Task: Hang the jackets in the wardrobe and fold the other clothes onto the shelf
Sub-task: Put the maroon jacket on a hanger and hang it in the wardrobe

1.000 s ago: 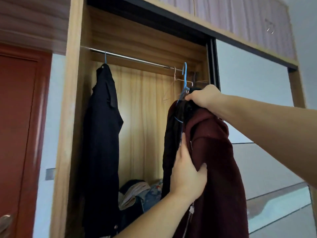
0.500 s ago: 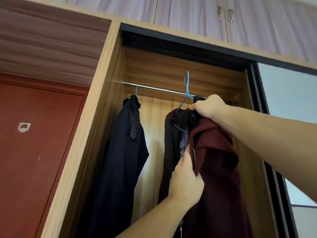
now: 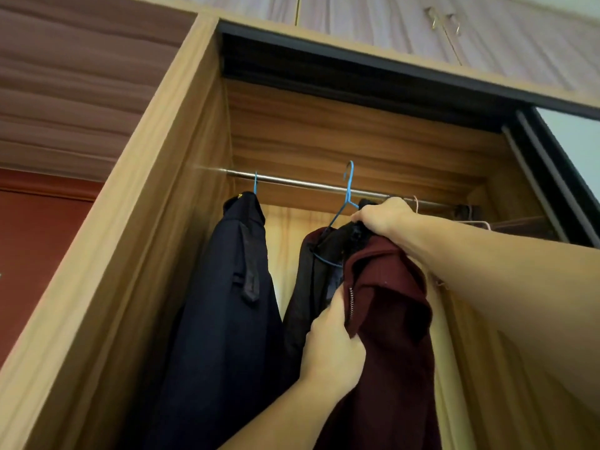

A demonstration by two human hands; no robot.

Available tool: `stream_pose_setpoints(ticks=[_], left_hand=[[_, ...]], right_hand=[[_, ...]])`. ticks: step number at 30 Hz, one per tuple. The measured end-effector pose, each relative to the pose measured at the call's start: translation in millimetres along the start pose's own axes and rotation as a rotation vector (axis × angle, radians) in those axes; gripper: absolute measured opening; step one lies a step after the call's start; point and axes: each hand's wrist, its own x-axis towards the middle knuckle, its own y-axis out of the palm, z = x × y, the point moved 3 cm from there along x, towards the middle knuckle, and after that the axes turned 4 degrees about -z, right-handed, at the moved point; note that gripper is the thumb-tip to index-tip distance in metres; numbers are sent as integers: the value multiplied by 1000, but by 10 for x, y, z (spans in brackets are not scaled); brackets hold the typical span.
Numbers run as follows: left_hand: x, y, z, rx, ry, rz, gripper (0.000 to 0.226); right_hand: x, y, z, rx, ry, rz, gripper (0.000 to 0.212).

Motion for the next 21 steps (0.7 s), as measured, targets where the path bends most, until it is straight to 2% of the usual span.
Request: stream_pose_setpoints(ticks=[7,14,21], left_hand=[[626,159,379,65,-2,-79,66],[1144,456,593,155,19,-139,78],[1639,657,728,146,89,-164,73]], right_hand=[[724,370,-128,-96,-100,30,36],[1472,626,-471,-79,-145,80,37],[1908,680,-495,-2,-163,55,34]])
